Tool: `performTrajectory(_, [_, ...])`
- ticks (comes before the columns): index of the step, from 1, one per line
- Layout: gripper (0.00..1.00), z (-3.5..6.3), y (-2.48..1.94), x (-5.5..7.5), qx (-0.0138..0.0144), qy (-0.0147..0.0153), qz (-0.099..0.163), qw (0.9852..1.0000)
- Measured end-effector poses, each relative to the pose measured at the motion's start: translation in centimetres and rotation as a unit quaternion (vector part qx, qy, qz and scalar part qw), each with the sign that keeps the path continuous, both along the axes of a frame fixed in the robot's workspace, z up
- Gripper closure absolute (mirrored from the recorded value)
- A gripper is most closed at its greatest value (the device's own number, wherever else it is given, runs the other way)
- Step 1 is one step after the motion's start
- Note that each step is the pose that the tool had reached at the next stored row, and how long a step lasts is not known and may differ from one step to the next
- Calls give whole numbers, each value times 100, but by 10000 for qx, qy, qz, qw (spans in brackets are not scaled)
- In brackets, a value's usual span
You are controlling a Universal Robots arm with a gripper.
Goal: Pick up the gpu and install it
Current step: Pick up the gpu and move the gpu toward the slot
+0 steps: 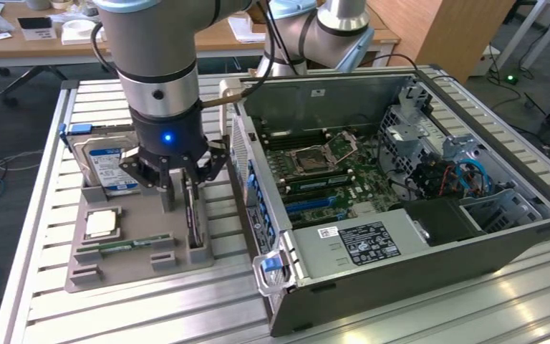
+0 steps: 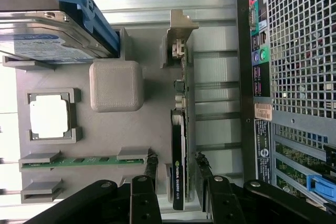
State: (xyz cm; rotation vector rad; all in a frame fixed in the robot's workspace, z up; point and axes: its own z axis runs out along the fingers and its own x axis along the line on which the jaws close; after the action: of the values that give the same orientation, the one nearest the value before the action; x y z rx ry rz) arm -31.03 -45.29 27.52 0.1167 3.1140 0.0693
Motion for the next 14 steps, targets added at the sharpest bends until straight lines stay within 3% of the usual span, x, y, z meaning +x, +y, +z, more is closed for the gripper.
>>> performTrajectory(14, [58,-35,0,24,1,-1,1,10000])
